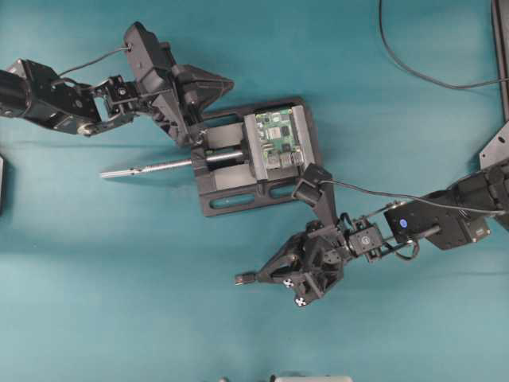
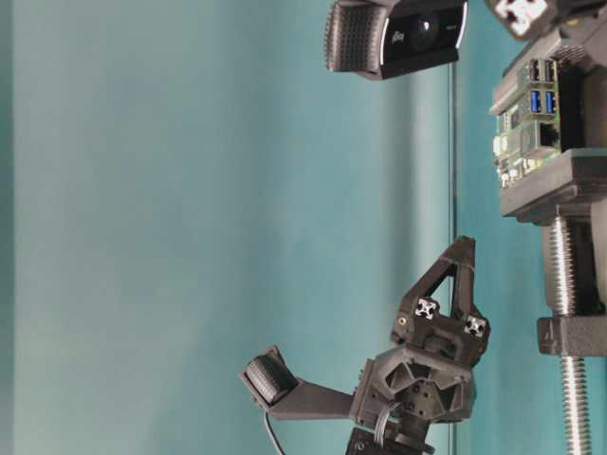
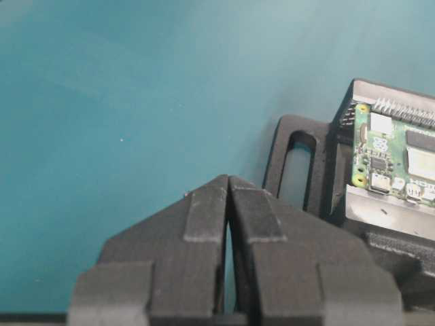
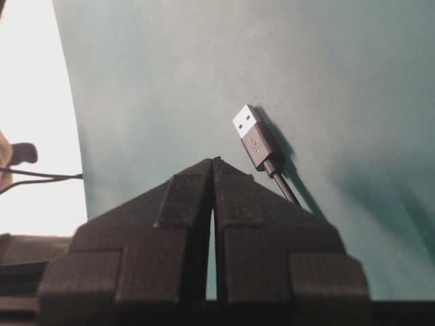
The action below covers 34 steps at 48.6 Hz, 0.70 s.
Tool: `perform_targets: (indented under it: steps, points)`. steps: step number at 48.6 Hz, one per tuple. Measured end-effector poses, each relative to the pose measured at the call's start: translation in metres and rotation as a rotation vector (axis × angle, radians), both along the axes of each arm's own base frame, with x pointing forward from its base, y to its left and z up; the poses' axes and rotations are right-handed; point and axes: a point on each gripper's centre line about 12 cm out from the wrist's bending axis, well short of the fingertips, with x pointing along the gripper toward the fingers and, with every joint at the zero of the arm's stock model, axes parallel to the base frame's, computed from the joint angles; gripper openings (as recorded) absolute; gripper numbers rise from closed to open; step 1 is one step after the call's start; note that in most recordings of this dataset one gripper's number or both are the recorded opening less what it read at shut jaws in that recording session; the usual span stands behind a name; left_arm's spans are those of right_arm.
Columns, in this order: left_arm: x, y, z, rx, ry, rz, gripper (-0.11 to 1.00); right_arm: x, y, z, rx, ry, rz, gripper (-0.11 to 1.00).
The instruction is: Insert the USB into the fixed PCB.
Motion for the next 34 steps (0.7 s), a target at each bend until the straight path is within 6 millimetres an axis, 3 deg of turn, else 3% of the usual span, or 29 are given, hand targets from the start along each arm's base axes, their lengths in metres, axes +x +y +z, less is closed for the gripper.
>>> perform_targets:
  steps: [8, 16, 26, 34]
  points:
    - [0.005, -0.002, 0.008, 0.004, 0.004, -0.021, 0.01, -0.002, 0.001, -0.001, -0.004, 0.013, 0.003, 0.0]
    - [0.003, -0.007, 0.039, 0.013, -0.03, -0.039, 0.01, -0.004, 0.002, 0.01, 0.011, 0.044, -0.005, 0.0]
    - [-0.018, -0.029, 0.075, 0.01, -0.046, -0.084, 0.01, 0.003, 0.003, 0.027, 0.016, 0.143, -0.036, 0.0]
    - [-0.034, -0.043, 0.084, -0.01, -0.004, -0.118, 0.02, 0.005, 0.003, 0.028, -0.026, 0.169, -0.027, 0.0]
